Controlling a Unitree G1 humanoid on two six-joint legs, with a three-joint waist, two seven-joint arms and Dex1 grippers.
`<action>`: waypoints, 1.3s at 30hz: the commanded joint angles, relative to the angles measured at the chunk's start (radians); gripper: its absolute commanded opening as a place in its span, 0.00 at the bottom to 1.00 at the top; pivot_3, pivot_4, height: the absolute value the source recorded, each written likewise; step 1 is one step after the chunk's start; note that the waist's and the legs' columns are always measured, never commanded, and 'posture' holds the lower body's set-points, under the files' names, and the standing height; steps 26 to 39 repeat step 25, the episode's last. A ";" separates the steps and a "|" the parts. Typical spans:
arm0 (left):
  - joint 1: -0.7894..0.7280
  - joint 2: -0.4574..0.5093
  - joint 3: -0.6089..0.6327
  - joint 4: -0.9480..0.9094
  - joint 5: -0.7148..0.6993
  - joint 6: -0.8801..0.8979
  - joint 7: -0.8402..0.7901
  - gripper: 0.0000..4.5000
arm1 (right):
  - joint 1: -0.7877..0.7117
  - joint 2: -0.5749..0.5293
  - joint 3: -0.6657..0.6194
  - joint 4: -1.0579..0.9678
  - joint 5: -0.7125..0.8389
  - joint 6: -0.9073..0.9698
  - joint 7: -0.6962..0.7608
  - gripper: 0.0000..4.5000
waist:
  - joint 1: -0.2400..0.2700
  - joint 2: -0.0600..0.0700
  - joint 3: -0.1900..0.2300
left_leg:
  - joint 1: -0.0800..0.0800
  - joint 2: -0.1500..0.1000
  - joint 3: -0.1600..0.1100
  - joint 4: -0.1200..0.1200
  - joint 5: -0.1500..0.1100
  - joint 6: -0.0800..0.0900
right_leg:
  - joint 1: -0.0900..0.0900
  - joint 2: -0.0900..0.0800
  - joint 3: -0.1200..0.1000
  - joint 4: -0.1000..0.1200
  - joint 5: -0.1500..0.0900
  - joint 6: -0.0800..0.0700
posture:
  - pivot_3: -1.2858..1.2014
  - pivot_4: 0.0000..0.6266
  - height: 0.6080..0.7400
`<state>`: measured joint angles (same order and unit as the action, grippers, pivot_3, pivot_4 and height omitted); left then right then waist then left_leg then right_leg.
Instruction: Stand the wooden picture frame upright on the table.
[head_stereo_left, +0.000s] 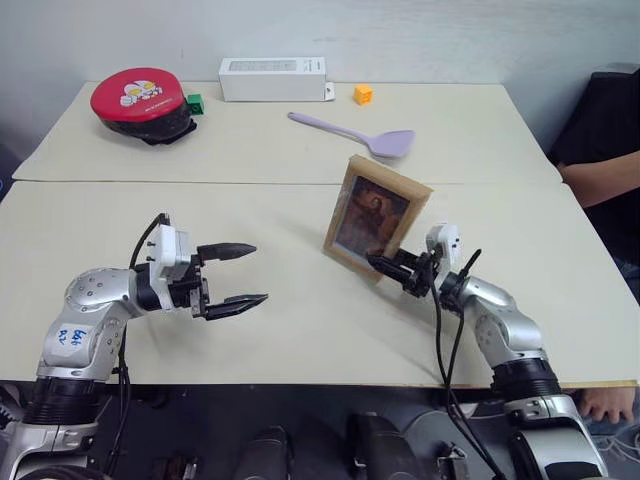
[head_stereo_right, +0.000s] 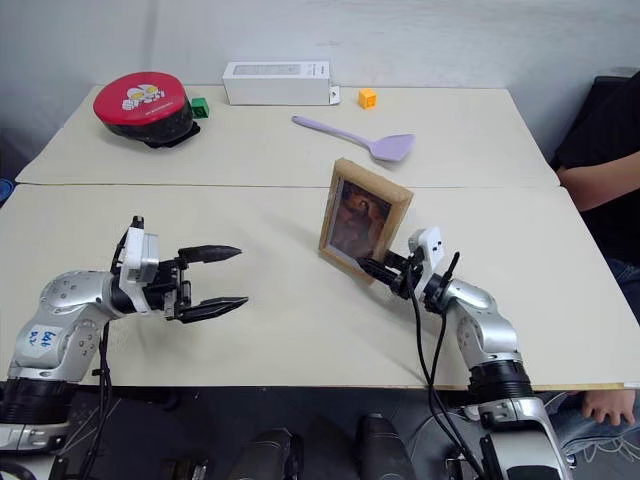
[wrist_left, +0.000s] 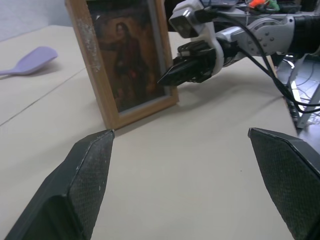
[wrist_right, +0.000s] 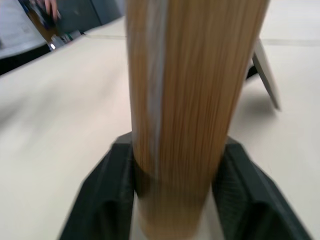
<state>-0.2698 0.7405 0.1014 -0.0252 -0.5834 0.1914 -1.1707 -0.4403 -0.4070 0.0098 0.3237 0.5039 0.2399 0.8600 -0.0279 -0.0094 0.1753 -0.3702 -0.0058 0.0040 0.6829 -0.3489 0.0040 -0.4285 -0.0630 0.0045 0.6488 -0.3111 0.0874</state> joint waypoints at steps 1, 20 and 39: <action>0.003 0.009 0.024 -0.012 0.009 -0.010 -0.016 1.00 | -0.012 -0.012 -0.052 -0.010 -0.016 -0.028 -0.006 0.74 | 0.000 0.000 0.000 | -0.001 0.000 0.000 0.000 0.000 0.000 | -0.001 0.000 0.000 0.000 0.000 0.000 | 0.52 0.24 1.00; 0.215 0.089 0.168 0.155 0.233 -0.318 0.048 1.00 | 0.331 -0.325 -0.179 -0.286 -0.175 -0.611 0.349 0.99 | 0.001 0.001 0.001 | 0.001 0.000 0.001 -0.003 -0.002 0.002 | 0.000 0.001 0.000 -0.006 0.000 0.001 | 0.52 0.24 1.00; 0.261 0.083 0.224 0.188 0.269 -0.365 0.133 1.00 | 0.392 -0.360 -0.217 -0.203 -0.182 -0.707 0.345 0.99 | 0.003 0.000 0.000 | 0.003 0.000 0.002 -0.001 -0.004 0.006 | 0.003 -0.001 0.001 -0.005 0.000 0.001 | 0.52 0.24 1.00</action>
